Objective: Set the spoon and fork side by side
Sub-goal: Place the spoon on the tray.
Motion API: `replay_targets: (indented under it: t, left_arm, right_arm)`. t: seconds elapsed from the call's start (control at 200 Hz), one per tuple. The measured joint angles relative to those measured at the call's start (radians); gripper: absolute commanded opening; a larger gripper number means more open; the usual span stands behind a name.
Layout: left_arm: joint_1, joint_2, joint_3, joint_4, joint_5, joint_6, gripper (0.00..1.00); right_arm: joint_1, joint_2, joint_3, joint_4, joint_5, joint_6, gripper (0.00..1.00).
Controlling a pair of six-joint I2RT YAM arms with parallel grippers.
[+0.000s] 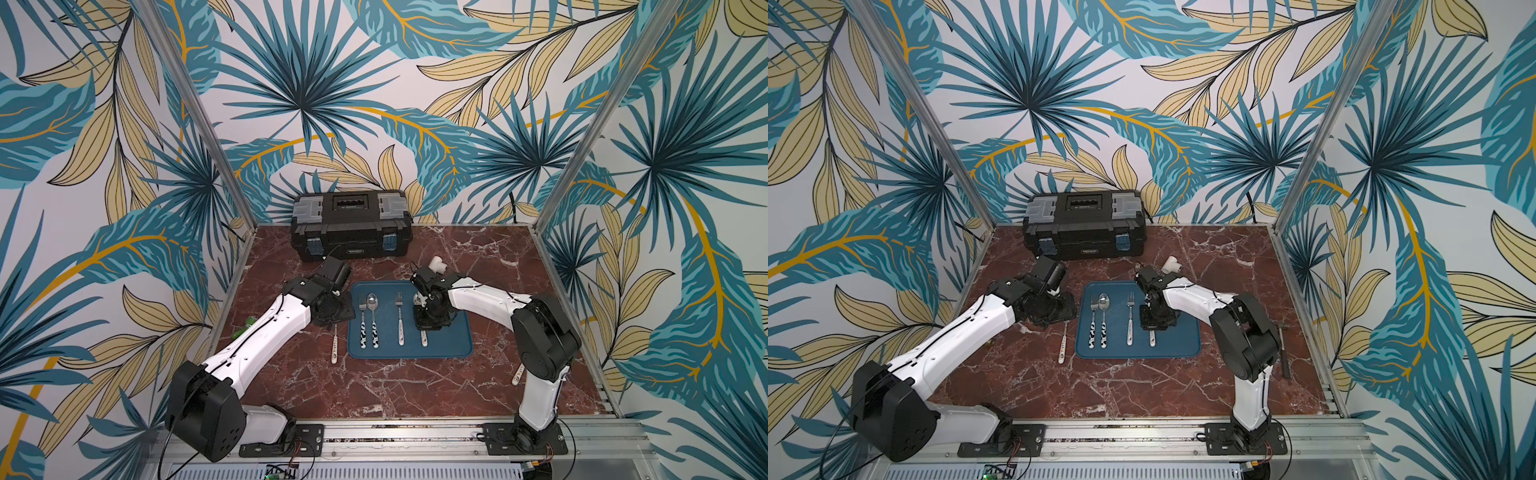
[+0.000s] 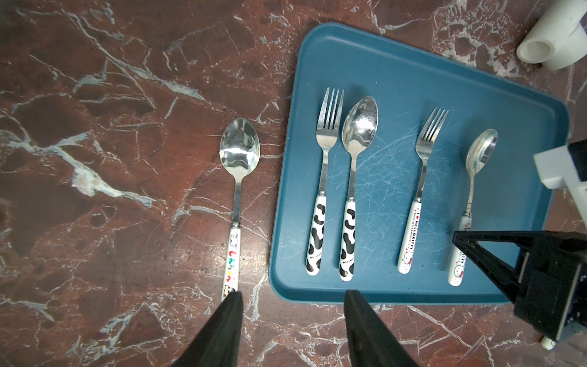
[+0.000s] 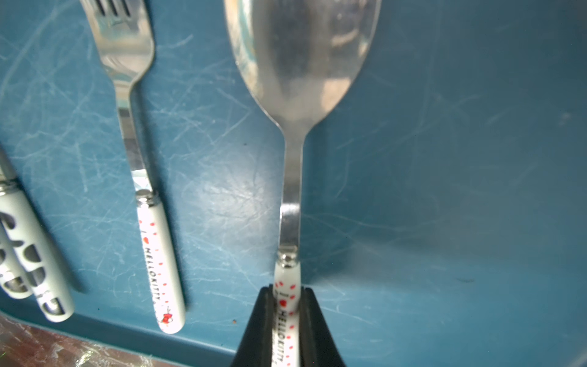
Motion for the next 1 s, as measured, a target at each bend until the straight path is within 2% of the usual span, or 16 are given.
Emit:
replay_targets:
  t: [0.571, 0.736, 1.001]
  left_arm:
    - [0.0, 0.0, -0.011, 0.022, 0.015, 0.008, 0.56]
    - [0.0, 0.0, -0.011, 0.023, 0.016, 0.011, 0.56]
    - [0.002, 0.0, -0.014, 0.024, 0.023, 0.016, 0.59]
  right_arm:
    - [0.023, 0.07, 0.073, 0.018, -0.021, 0.029, 0.08]
    - [0.027, 0.077, 0.073, 0.019, -0.022, 0.037, 0.13]
    - [0.029, 0.077, 0.075, 0.023, -0.03, 0.051, 0.3]
